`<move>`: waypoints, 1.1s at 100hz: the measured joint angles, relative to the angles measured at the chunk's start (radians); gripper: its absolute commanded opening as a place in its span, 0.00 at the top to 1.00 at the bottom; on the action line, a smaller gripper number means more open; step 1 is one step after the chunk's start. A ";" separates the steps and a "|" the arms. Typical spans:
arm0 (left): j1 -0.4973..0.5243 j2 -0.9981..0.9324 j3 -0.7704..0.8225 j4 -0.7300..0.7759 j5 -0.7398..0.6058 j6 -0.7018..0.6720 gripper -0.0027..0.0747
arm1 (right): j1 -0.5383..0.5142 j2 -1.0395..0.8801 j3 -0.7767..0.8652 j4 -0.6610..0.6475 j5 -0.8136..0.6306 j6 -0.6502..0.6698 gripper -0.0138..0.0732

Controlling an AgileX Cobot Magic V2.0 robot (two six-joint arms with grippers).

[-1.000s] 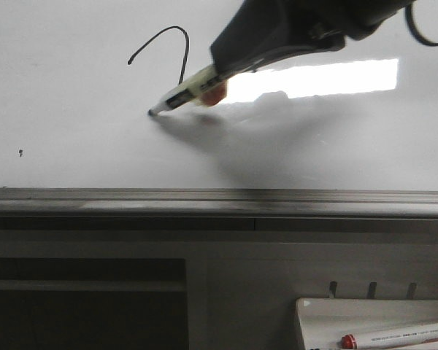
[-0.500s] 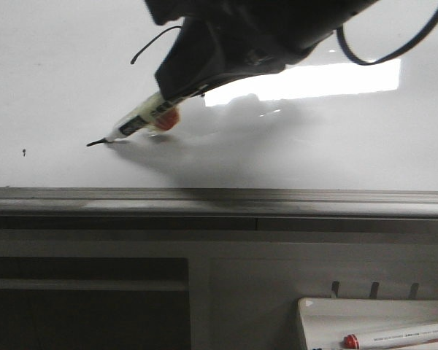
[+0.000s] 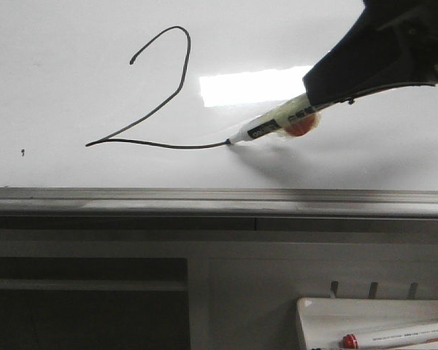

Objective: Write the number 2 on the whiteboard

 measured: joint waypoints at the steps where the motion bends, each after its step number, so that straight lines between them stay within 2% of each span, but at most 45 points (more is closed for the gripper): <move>1: 0.000 0.000 0.000 0.000 0.000 0.000 0.90 | -0.002 -0.001 0.000 0.000 0.000 0.000 0.91; 12: 0.000 0.000 0.000 0.001 -0.005 0.000 0.90 | -0.005 -0.010 -0.003 -0.013 0.025 0.000 0.91; 24: 0.000 0.000 0.007 0.017 -0.075 0.000 0.86 | 0.011 -0.010 -0.051 -0.031 0.102 -0.002 0.91; 31: 0.001 0.004 0.024 0.044 -0.143 0.002 0.78 | 0.036 -0.008 -0.092 -0.035 0.146 -0.003 0.91; 41: 0.001 0.046 0.060 0.070 -0.234 0.002 0.61 | 0.079 0.005 -0.152 -0.063 0.167 -0.006 0.91; 48: 0.001 0.097 0.087 0.079 -0.284 0.002 0.54 | 0.109 0.028 -0.193 -0.084 0.173 -0.008 0.91; 78: 0.001 0.371 0.108 0.127 -0.435 0.002 0.53 | 0.232 0.178 -0.306 -0.124 0.182 -0.008 0.91; 110: 0.001 0.596 0.106 0.312 -0.525 0.002 0.53 | 0.286 0.241 -0.380 -0.128 0.182 -0.008 0.91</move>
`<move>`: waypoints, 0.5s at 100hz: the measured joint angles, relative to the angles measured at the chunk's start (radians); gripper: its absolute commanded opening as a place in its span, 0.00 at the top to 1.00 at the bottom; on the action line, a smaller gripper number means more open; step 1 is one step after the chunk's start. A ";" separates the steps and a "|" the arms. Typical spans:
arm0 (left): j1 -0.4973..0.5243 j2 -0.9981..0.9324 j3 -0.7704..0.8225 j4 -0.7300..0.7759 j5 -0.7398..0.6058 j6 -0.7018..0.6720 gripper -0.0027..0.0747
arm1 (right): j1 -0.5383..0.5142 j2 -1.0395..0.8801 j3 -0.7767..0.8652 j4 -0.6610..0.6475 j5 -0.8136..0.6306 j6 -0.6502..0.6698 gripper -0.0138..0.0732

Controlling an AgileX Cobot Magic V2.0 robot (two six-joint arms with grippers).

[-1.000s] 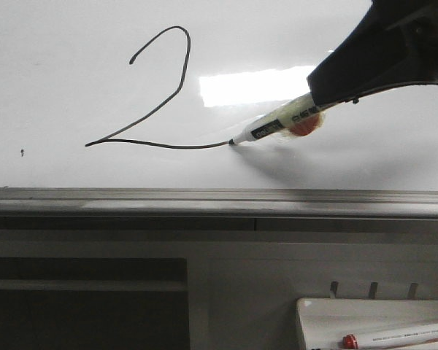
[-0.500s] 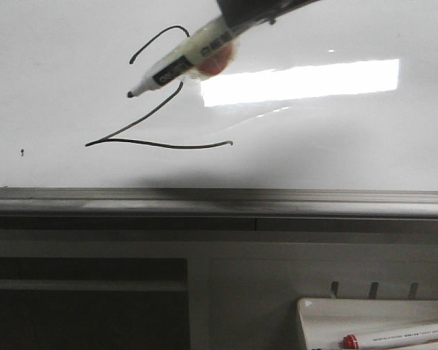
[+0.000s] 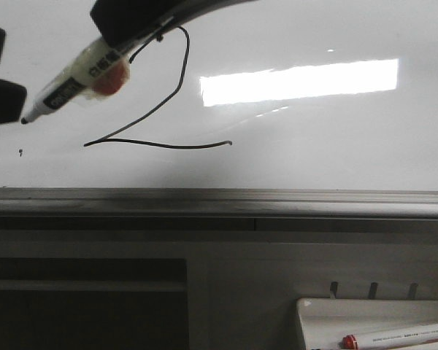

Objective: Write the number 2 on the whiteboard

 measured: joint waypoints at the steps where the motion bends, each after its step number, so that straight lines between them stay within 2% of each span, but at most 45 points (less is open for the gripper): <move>1: 0.000 0.008 0.000 0.002 0.000 0.000 0.53 | 0.000 0.000 -0.003 0.000 0.000 0.000 0.91; 50: 0.000 0.122 -0.068 0.037 0.000 0.000 0.54 | 0.002 0.000 -0.009 0.000 0.031 0.011 0.91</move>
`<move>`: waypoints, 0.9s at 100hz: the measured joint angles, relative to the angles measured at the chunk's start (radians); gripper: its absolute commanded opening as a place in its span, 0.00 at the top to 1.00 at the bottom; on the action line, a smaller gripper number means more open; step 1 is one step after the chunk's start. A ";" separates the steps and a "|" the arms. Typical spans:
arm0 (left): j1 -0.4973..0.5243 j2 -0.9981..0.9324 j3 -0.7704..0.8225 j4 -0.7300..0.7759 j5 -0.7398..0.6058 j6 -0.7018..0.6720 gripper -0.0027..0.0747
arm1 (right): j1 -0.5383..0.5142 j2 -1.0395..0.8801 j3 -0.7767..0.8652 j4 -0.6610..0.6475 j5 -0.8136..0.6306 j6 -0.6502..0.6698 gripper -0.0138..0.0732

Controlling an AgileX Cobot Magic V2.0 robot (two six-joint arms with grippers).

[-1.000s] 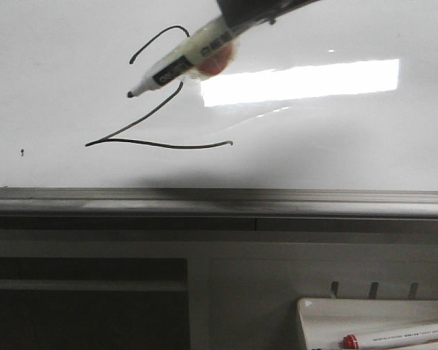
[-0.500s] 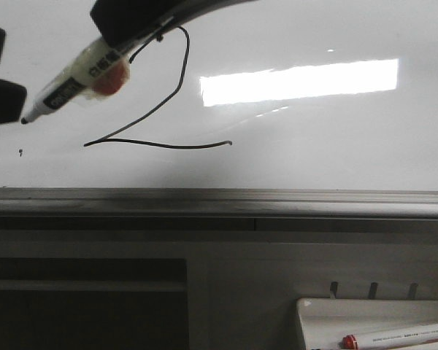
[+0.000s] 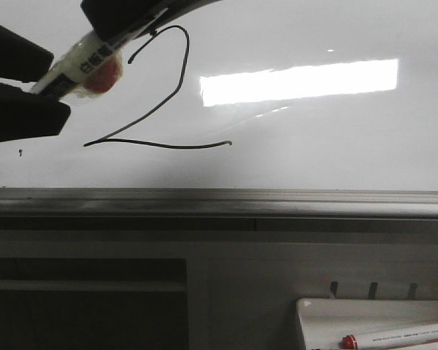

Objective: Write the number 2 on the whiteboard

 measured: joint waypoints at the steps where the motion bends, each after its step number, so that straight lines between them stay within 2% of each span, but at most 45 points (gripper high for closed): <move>1: 0.000 0.000 0.000 0.000 0.000 0.000 0.54 | 0.000 0.000 0.000 0.000 0.000 0.000 0.91; 9: 0.000 0.002 0.000 0.001 0.000 0.000 0.61 | 0.000 0.000 0.000 0.000 0.002 0.000 0.91; 25: 0.000 0.002 0.000 0.002 -0.002 0.000 0.99 | 0.000 0.000 -0.002 0.000 0.004 0.000 0.91; 35: 0.000 0.002 0.000 0.024 -0.005 0.012 0.99 | 0.000 0.000 -0.001 0.004 0.004 0.000 0.90; 43: 0.000 0.002 0.000 0.029 -0.005 0.014 0.99 | 0.000 0.000 -0.001 0.010 0.004 0.000 0.78; 45: 0.000 0.002 0.000 0.029 -0.005 0.014 0.99 | 0.000 0.000 -0.001 0.010 0.004 0.000 0.69; 48: 0.000 0.002 0.000 0.029 -0.008 0.014 0.99 | 0.000 0.000 -0.001 0.014 0.004 0.000 0.61; 50: 0.000 0.002 0.000 0.029 -0.008 0.014 0.99 | 0.000 0.000 -0.001 0.015 0.002 0.000 0.49; 52: 0.000 0.002 0.000 0.029 -0.008 0.014 0.99 | 0.000 0.000 -0.001 0.016 0.000 0.000 0.43; 54: 0.000 0.002 0.000 0.027 -0.008 0.014 0.99 | 0.000 0.000 -0.001 0.019 0.000 0.000 0.30; 55: 0.000 0.002 0.000 0.025 -0.008 0.012 0.99 | 0.000 0.000 -0.001 0.023 -0.002 0.000 0.30; 59: 0.000 0.002 -0.002 0.019 -0.008 0.010 0.99 | 0.000 0.000 -0.001 0.026 -0.007 0.000 0.12; 61: 0.000 0.002 -0.002 0.017 -0.008 0.010 0.99 | 0.000 0.000 -0.001 0.026 -0.014 0.000 0.07; 76: 0.000 0.002 -0.002 -0.059 -0.003 0.009 0.99 | 0.000 0.000 -0.001 0.033 -0.112 0.000 0.11; 90: 0.000 0.004 -0.002 -0.279 0.056 0.009 0.99 | 0.000 -0.031 -0.001 0.040 -0.254 0.002 0.11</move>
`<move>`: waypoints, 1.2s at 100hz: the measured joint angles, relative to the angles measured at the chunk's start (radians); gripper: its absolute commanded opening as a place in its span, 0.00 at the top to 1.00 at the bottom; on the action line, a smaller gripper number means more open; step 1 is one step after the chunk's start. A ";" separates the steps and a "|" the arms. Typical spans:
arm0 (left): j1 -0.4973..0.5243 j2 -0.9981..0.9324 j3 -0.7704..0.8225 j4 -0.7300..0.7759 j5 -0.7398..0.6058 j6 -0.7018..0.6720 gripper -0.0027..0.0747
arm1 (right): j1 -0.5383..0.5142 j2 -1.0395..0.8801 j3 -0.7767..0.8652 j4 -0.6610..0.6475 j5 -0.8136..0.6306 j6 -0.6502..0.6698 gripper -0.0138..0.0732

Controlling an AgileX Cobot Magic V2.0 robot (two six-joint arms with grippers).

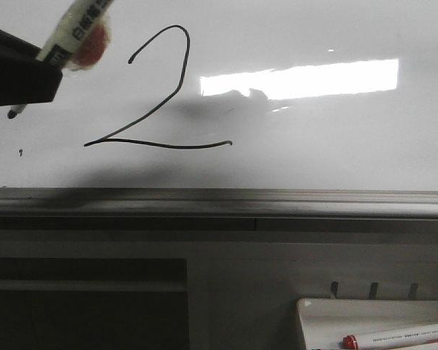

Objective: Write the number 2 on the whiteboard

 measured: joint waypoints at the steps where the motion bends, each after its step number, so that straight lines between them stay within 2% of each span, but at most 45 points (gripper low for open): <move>1: 0.000 0.000 0.000 -0.028 0.004 0.000 0.99 | 0.000 -0.006 0.000 -0.001 -0.013 0.000 0.11; 15: 0.002 0.036 0.000 -0.341 0.059 -0.002 0.99 | 0.000 -0.077 0.000 0.011 -0.114 -0.015 0.11; 29: 0.022 0.097 0.000 -0.650 0.070 -0.003 0.99 | 0.000 -0.116 0.000 0.015 -0.131 -0.019 0.11; 43: 0.078 0.148 0.000 -0.794 0.066 -0.006 0.99 | 0.000 -0.118 0.000 0.015 -0.101 -0.021 0.11; 53: 0.118 0.156 0.000 -0.842 0.052 -0.006 0.99 | 0.000 -0.118 0.000 0.015 -0.081 -0.021 0.11; 71: 0.167 0.165 -0.002 -0.842 0.035 -0.007 0.99 | 0.000 -0.118 0.000 0.015 -0.072 -0.021 0.11; 93: 0.163 0.208 -0.015 -0.802 -0.018 -0.007 0.99 | 0.000 -0.118 0.000 0.015 -0.070 -0.023 0.11; 120: 0.121 0.218 -0.025 -0.796 -0.016 -0.007 0.99 | 0.000 -0.118 0.000 0.015 -0.066 -0.023 0.11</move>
